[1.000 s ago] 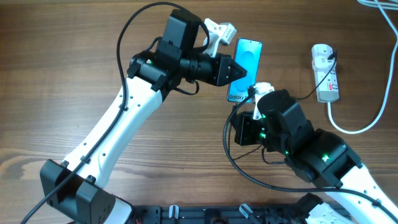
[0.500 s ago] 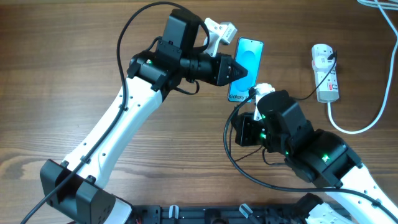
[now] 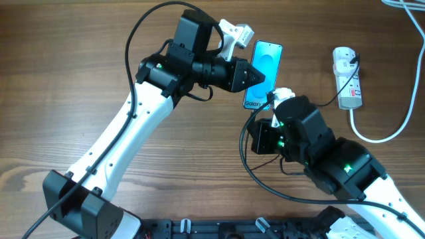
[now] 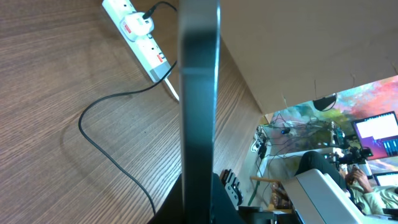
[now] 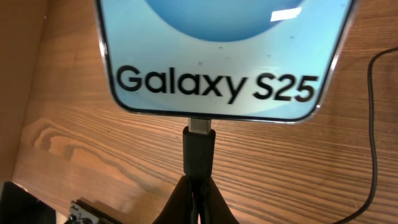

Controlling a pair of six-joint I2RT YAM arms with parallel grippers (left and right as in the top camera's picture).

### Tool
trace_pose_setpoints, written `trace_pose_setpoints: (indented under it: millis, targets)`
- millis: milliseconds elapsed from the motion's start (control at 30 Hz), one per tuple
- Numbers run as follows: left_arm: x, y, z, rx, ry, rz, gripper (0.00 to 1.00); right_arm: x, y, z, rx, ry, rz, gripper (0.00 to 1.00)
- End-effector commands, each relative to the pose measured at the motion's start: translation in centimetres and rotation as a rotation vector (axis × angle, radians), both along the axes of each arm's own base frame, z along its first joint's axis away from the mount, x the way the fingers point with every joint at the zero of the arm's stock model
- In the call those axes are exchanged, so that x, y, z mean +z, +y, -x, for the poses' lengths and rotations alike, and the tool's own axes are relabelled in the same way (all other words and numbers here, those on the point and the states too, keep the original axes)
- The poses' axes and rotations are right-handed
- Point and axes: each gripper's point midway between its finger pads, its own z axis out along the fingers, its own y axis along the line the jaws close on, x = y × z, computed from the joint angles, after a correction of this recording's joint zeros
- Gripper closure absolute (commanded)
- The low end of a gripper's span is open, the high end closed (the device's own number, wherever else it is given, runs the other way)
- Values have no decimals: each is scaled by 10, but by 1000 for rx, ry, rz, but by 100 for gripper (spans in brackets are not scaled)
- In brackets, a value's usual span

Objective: Plug charger to phone and switch on socket
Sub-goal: 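Push the USB-C plug upward into the phone's port with the right gripper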

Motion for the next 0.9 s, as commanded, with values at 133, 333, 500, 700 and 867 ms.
trace_pose_setpoints:
  millis: [133,333,500,700,867]
  targets:
    - [24,0,10,-40,-57,49,96,11,-3,-6,-10,-13,-28,96]
    - [26,-1,10,-44,-54,58,96,8,10,2,79,19,-54,96]
    - [26,0,9,-45,-60,58,96,3,8,-2,59,24,-32,96]
    - [25,10,-1,-12,-62,53,96,5,8,-2,61,18,-35,96]
    - [22,12,0,-19,-65,42,96,9,10,-4,66,4,-40,96]
